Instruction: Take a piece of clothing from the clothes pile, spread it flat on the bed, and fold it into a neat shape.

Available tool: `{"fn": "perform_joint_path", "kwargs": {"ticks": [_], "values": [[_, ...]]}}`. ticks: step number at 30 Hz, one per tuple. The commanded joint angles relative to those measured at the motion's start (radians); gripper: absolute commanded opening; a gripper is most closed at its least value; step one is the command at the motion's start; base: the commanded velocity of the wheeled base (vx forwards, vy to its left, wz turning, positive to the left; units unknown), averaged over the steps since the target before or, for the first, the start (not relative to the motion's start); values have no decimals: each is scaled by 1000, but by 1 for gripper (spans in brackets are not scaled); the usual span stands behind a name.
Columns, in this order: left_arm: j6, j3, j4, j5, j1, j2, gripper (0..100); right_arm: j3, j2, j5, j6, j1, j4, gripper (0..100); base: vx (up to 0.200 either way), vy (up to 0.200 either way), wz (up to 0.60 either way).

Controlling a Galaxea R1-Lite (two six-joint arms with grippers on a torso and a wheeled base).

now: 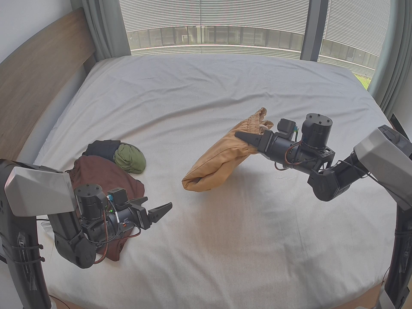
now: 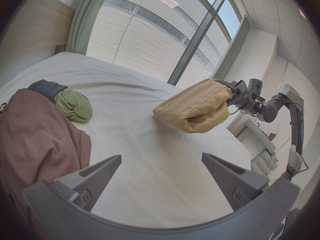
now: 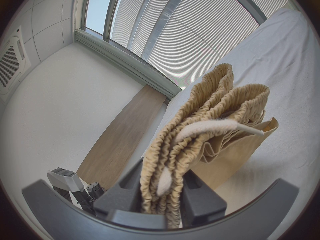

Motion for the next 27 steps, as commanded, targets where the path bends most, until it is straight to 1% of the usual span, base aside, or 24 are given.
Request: {"fn": "perform_joint_path", "kwargs": {"ticks": [1,8,13,17,21,23,25,27], "values": [[-1,1,-1,0,2,1,100,-108,53,1,-1,1,56,0,0,0,0],[-1,1,-1,-1,3,2,100,-261,123,1,-4,13,133,0,0,0,0],[3,0,-1,-1,11,18,100,-312,163,-1,-7,15,153,0,0,0,0],[1,3,-1,-4,12,28,100,-352,291,-3,-48,10,142,0,0,0,0],[3,1,-2,-3,12,44,100,-327,349,-1,-94,0,145,0,0,0,0],[3,3,-2,-4,12,44,100,-298,343,-1,-105,-5,142,0,0,0,0],[3,4,-2,-3,12,41,100,-214,315,-1,-119,-27,131,0,0,0,0],[3,4,-2,-3,12,41,100,-194,306,-1,-123,-31,119,0,0,0,0]]}}
